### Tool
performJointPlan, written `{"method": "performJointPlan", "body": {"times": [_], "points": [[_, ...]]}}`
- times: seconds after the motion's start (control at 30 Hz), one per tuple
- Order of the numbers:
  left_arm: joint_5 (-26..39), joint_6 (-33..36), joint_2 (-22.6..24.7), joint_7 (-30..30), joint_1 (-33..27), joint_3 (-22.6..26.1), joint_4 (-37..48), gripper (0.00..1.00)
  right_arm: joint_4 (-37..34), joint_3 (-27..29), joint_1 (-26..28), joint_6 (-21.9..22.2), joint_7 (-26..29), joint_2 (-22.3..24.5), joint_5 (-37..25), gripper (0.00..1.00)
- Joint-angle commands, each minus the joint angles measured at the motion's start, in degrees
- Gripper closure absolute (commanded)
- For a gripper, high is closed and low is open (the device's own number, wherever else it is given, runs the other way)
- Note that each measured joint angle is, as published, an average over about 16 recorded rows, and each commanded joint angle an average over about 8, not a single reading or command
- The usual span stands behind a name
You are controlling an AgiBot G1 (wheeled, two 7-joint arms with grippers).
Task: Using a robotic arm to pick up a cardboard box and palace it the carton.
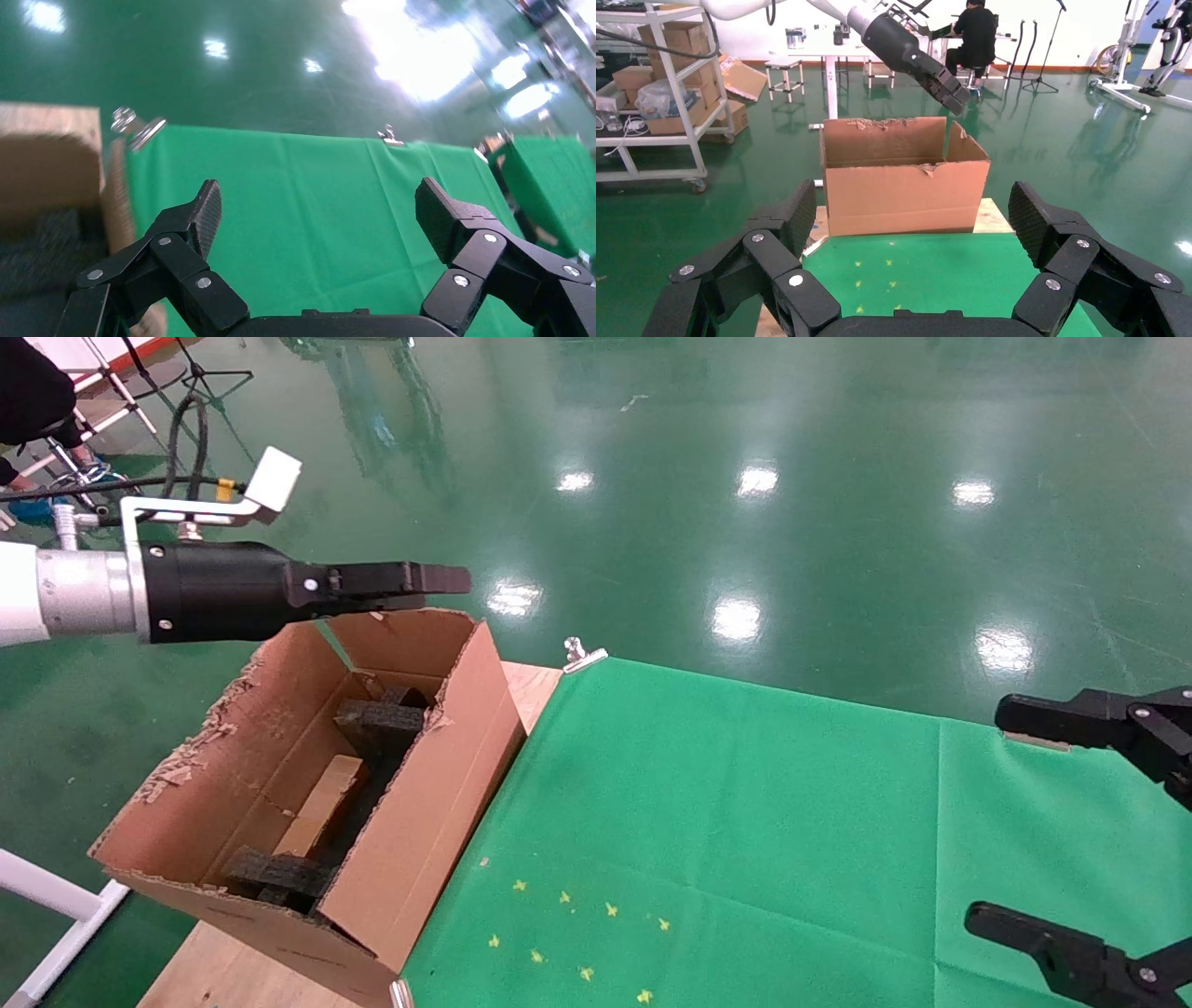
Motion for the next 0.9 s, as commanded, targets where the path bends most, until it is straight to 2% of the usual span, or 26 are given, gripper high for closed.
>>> {"method": "performJointPlan", "body": {"times": [0.03, 0.9], "points": [[-1.5, 0.1, 0.0, 1.5, 1.5, -0.6, -2.0, 0.00, 0.0, 0.0, 0.0, 0.0, 0.0, 0.0, 0.0, 0.00], [-20.8, 1.2, -0.5, 21.5, 21.1, -8.0, -28.0, 0.00, 0.0, 0.0, 0.0, 0.0, 0.0, 0.0, 0.0, 0.00]]}}
